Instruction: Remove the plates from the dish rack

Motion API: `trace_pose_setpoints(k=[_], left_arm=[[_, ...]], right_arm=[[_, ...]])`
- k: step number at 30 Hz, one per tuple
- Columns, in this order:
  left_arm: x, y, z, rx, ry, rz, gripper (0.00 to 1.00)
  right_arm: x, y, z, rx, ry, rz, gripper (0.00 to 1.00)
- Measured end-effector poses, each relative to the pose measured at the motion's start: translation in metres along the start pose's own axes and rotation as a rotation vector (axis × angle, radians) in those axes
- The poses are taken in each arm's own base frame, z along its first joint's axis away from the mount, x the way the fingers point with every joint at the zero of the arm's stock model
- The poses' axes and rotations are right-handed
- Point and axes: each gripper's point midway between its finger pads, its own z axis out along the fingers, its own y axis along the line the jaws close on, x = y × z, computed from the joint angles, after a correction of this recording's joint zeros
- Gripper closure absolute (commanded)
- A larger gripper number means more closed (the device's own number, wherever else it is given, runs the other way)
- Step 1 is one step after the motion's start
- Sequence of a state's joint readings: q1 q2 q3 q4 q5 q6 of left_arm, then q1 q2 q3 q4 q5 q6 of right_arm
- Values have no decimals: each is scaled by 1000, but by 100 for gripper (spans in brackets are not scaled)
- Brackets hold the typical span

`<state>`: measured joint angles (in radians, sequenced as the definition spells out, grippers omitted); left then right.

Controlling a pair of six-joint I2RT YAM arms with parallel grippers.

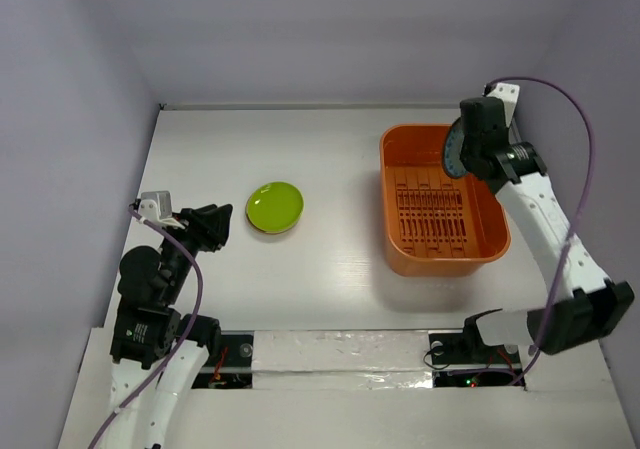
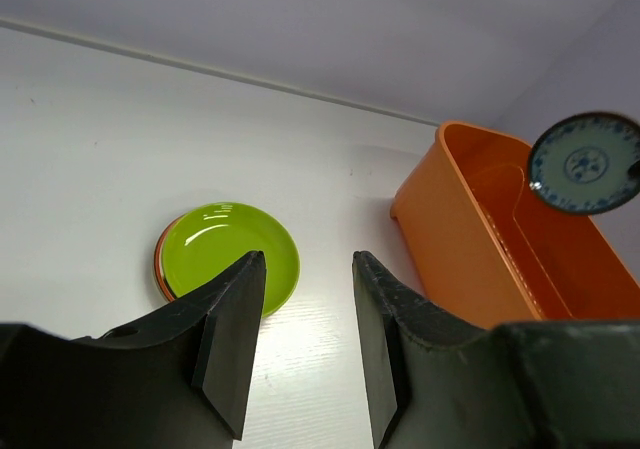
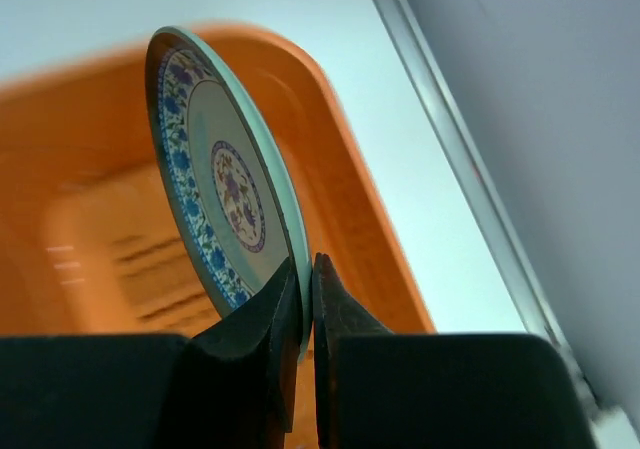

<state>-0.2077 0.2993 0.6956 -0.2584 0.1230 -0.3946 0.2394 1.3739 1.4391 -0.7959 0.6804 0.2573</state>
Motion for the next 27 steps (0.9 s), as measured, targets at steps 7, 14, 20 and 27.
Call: trace_pose_setpoints(k=[7, 14, 20, 27], left_arm=[[0, 0, 0, -1, 0, 0, 63], [0, 2, 1, -9, 2, 0, 63], [0, 3, 2, -11, 2, -1, 63], [0, 3, 2, -12, 2, -1, 62]], right_arm=[[-56, 49, -113, -403, -249, 142, 100], [-30, 191, -148, -861, -181, 188, 100], [70, 320, -129, -1032, 88, 103, 100], [143, 383, -127, -1126, 283, 115, 100]])
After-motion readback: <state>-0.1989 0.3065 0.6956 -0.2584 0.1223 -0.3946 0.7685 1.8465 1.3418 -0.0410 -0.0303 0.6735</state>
